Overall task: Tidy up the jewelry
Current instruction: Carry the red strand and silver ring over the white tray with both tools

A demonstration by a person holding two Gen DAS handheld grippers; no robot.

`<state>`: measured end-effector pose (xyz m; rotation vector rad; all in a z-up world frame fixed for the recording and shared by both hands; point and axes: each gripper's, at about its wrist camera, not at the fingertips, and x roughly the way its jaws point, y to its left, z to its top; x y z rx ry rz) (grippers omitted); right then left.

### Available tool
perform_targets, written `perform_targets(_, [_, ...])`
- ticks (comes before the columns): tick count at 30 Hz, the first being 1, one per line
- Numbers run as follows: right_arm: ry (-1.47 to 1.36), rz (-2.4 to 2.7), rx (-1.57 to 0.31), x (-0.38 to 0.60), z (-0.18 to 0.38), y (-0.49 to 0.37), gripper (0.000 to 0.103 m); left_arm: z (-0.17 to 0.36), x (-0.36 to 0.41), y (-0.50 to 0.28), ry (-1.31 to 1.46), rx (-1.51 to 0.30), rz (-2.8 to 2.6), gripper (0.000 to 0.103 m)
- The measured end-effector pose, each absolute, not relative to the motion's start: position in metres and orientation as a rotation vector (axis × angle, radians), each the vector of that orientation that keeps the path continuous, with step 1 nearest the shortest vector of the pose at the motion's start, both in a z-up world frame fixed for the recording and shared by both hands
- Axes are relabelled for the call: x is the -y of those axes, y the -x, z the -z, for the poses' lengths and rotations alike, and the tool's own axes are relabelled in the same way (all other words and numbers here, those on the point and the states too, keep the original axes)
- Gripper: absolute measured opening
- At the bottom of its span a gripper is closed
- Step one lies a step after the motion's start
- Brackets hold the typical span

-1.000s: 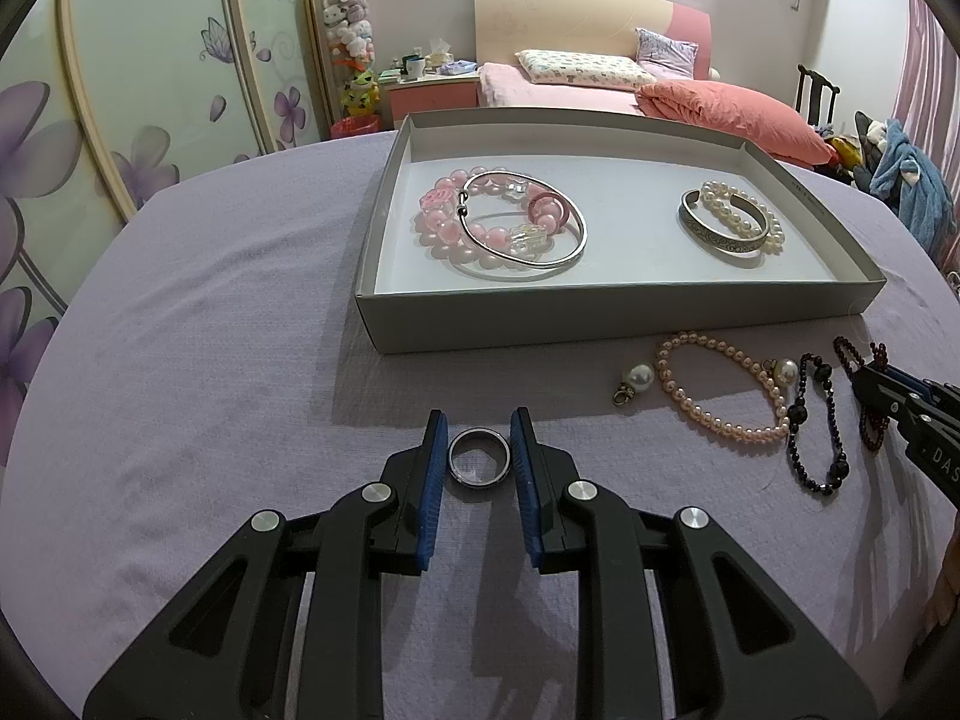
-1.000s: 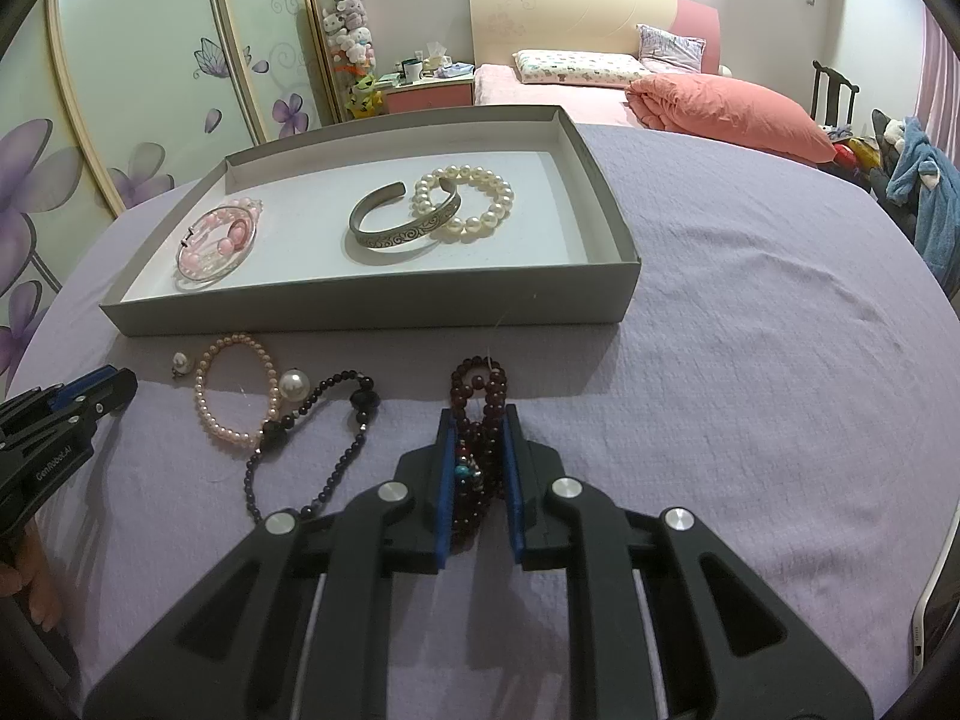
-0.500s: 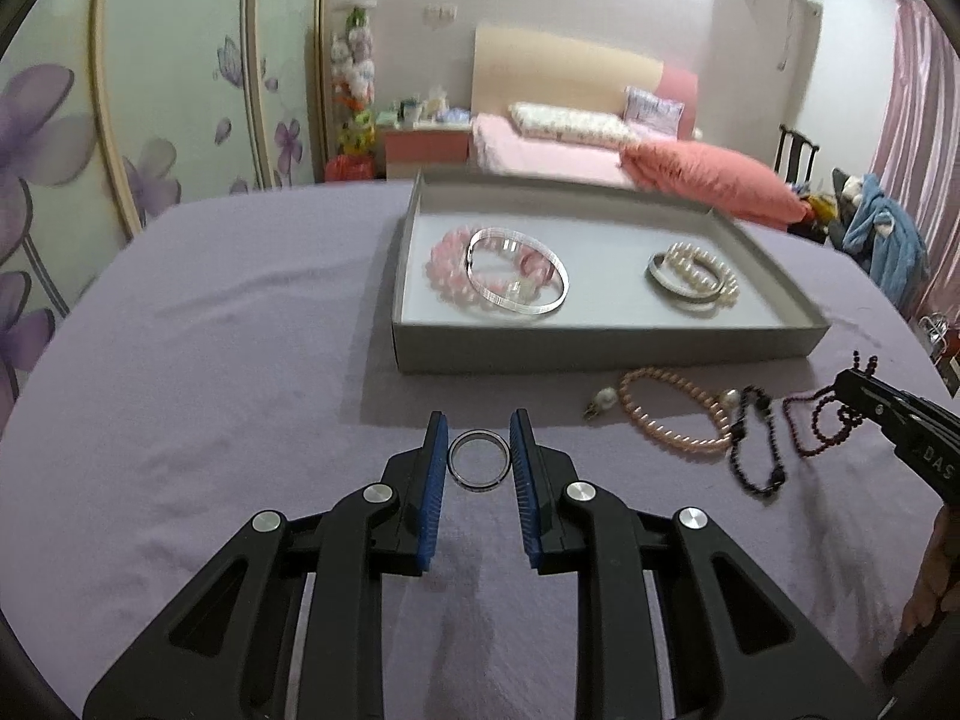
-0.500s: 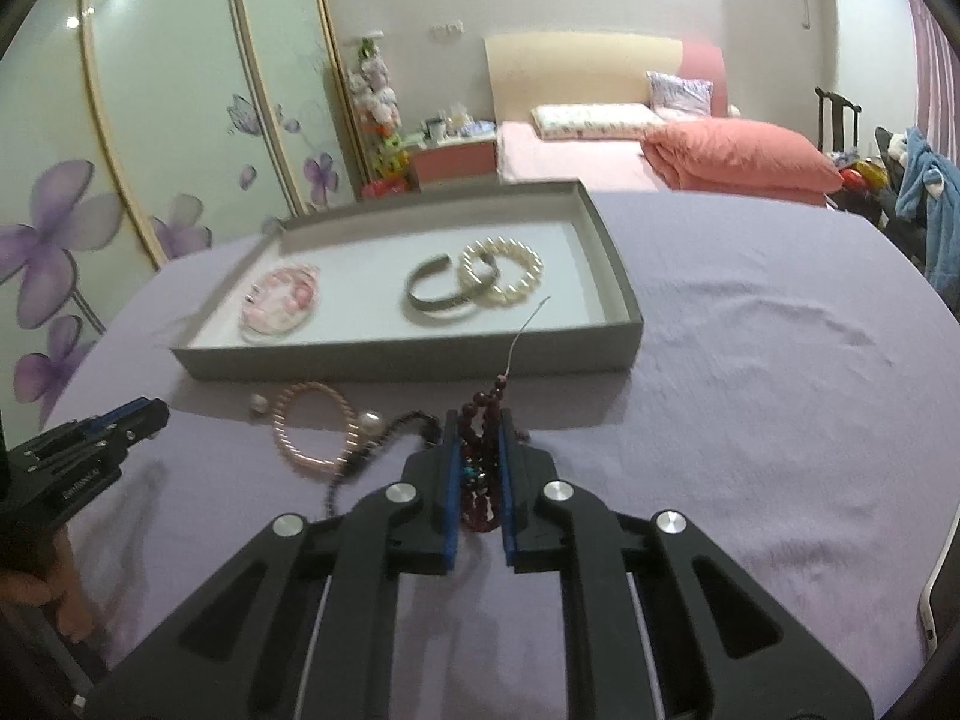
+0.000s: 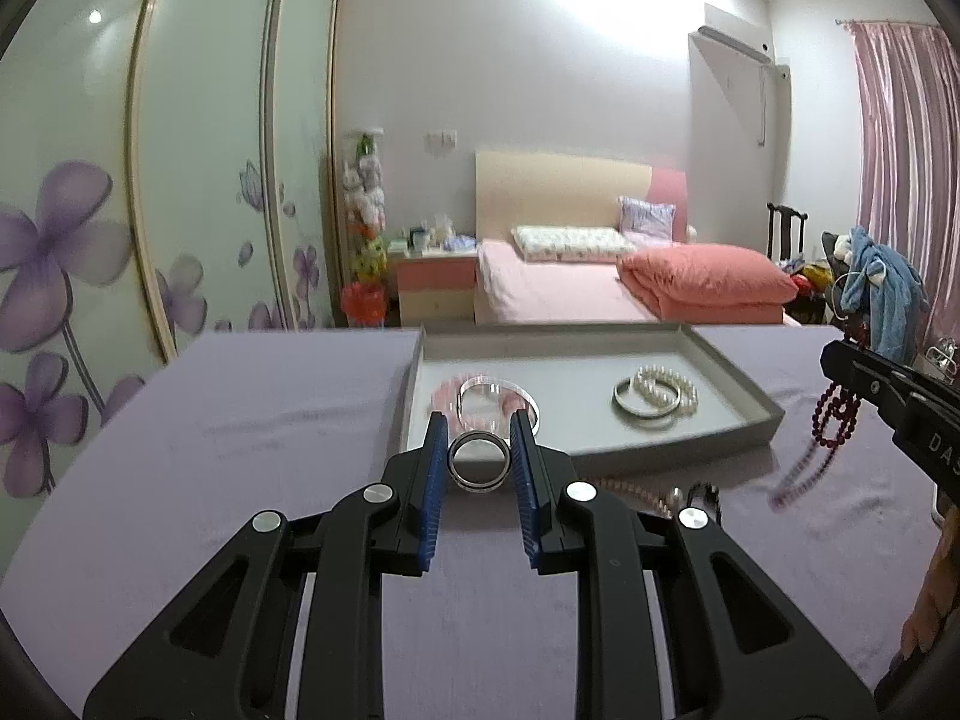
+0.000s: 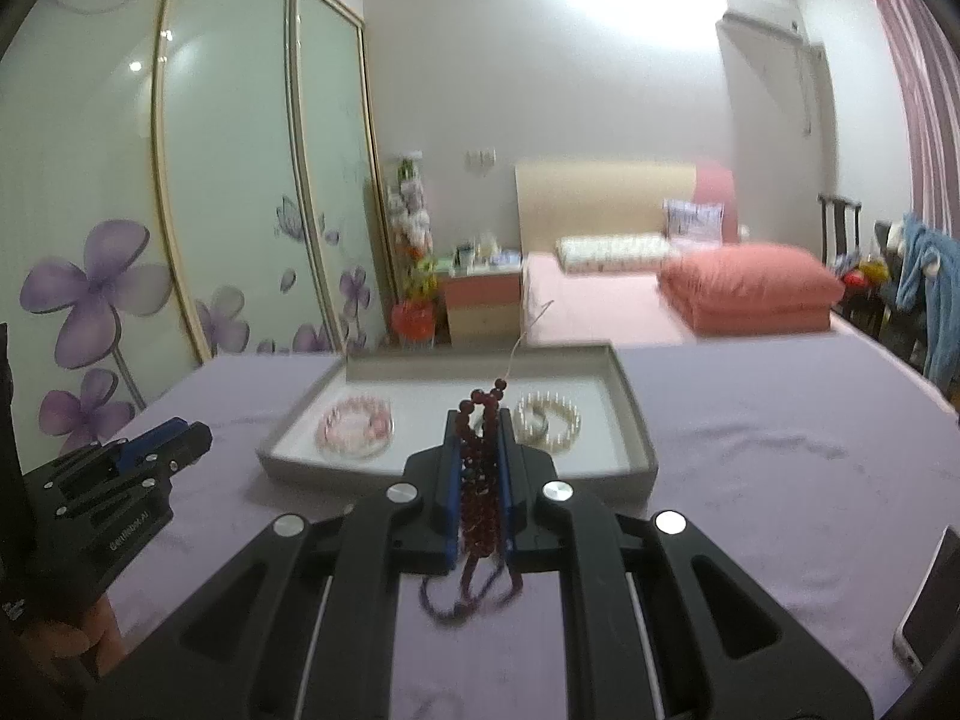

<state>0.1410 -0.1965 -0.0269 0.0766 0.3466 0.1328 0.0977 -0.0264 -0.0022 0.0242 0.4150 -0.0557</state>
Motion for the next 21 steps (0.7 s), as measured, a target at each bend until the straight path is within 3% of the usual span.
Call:
perform_targets(7, [-0.057, -0.081, -0.248, 0.191, 0.012, -0.152, 0.011, -0.012, 0.031, -0.109, -0.034, -0.345, 0.033, 0.022])
perform_targets(21, [-0.054, -0.091, -0.251, 0.19, 0.007, -0.199, 0.011, -0.011, 0.035, -0.148, -0.029, -0.358, 0.043, 0.022])
